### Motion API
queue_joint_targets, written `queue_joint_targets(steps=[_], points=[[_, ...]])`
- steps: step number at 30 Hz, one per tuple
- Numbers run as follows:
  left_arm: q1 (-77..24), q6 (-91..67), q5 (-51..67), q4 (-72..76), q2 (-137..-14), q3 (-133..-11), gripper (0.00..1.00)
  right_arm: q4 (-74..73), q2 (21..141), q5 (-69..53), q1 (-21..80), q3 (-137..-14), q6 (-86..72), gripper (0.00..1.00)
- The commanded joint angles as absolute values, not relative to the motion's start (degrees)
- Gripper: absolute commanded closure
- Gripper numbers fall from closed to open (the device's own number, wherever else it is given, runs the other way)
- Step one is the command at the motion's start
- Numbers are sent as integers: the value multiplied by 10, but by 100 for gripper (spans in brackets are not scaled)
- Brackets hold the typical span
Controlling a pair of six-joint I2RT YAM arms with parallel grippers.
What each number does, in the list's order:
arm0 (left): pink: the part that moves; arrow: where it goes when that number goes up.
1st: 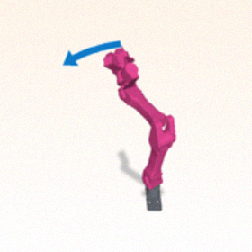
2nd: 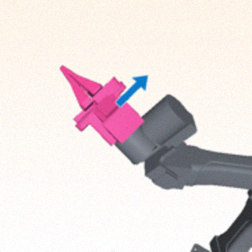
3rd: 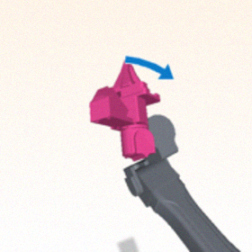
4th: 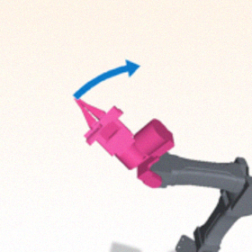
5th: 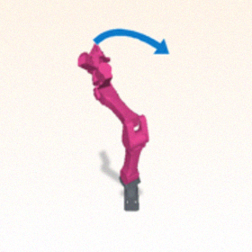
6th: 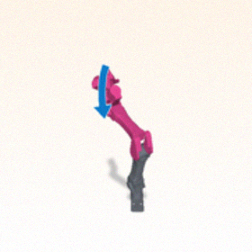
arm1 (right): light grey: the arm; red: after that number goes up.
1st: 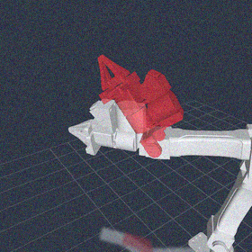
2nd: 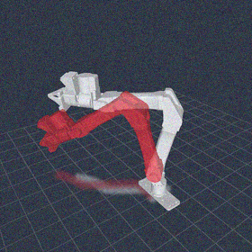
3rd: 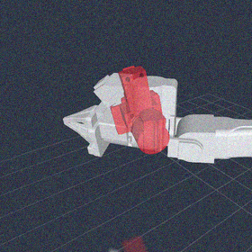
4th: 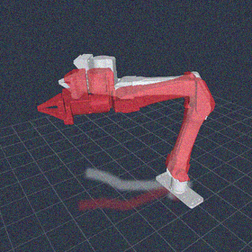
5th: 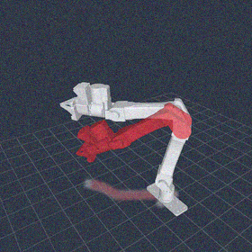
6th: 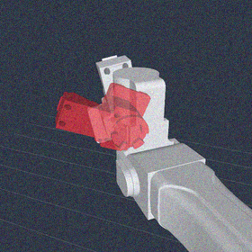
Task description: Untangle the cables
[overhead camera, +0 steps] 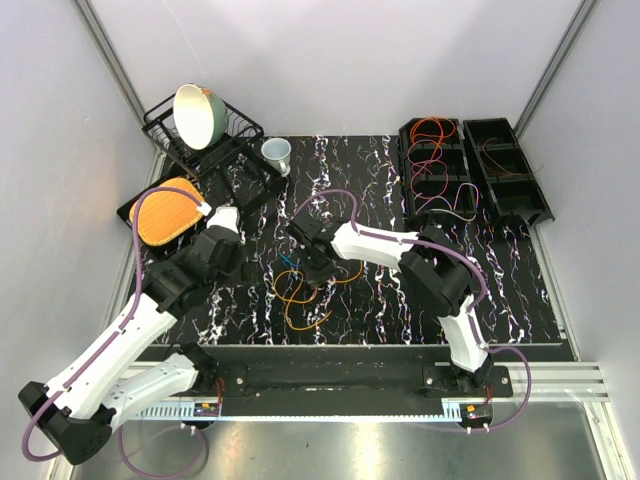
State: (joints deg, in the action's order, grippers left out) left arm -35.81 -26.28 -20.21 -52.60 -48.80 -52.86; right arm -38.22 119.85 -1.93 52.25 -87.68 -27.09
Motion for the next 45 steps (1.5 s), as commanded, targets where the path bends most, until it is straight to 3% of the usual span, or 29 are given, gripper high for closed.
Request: queue_joint_targets(steps=[1,6,9,13,18,21,40,45], points=[[-353,-252,-200,-499,-480,-528,13,-431,1162,-3,527,-959,-251,100],[-352,-253,-200,-499,-479,-528,13,-576,1127,18,527,-1183,-204,100],[-351,-254,-201,-499,-476,-528,14,-670,1156,65,527,-1483,-177,100],[-350,-254,-203,-500,-475,-528,14,-715,1173,96,526,-1669,-156,100],[-348,-254,-204,-499,-475,-526,14,-559,1027,130,524,-1396,-155,100],[-348,-254,-203,-500,-478,-528,14,-555,1020,137,519,-1352,-163,100],[-347,-258,-202,-504,-473,-535,16,-573,1049,151,426,-1390,-156,100],[-346,-281,-120,-509,-482,-647,16,-575,1059,165,364,-1423,-140,100]])
